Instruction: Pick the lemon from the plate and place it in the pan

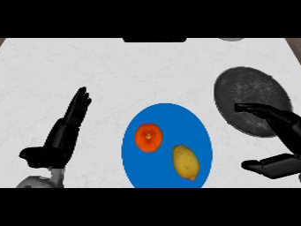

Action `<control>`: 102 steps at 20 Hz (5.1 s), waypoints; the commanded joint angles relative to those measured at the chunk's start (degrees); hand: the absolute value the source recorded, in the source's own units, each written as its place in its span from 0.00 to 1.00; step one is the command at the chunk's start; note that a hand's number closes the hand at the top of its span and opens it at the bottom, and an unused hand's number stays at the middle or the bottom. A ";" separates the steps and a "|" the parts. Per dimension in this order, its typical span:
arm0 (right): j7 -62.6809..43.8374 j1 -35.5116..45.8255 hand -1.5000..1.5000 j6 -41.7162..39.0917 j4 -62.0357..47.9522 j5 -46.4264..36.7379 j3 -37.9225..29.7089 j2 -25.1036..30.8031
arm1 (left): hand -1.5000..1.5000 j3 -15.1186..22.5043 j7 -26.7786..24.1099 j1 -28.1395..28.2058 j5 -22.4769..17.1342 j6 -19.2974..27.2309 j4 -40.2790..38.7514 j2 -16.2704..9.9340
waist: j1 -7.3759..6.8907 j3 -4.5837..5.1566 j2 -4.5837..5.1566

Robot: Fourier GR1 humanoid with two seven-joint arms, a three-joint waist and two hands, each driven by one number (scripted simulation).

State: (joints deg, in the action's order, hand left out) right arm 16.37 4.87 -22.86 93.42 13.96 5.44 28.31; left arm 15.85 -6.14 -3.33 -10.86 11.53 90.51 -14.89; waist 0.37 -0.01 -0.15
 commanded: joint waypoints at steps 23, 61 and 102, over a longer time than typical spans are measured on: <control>-22.17 13.46 0.00 -7.29 8.18 -39.66 27.85 1.27 | 0.50 0.52 0.76 0.85 2.92 -0.74 0.21 4.55 | -0.68 0.01 0.10; -8.83 13.94 1.00 -6.50 -16.54 -68.98 27.40 -17.21 | 0.50 -5.14 0.11 2.28 9.03 -7.82 -0.05 10.86 | -0.77 0.01 0.19; -28.26 -11.87 1.00 14.81 30.94 -59.84 -2.27 -24.24 | 0.50 -8.51 -2.68 0.89 10.34 -9.37 -3.14 12.05 | -0.14 -0.04 0.28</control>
State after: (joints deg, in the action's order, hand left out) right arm -16.06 -7.69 -8.99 126.73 -53.81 14.02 1.79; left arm 8.06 -7.28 -0.77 -0.69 1.89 89.78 -3.54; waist 0.04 -0.02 0.05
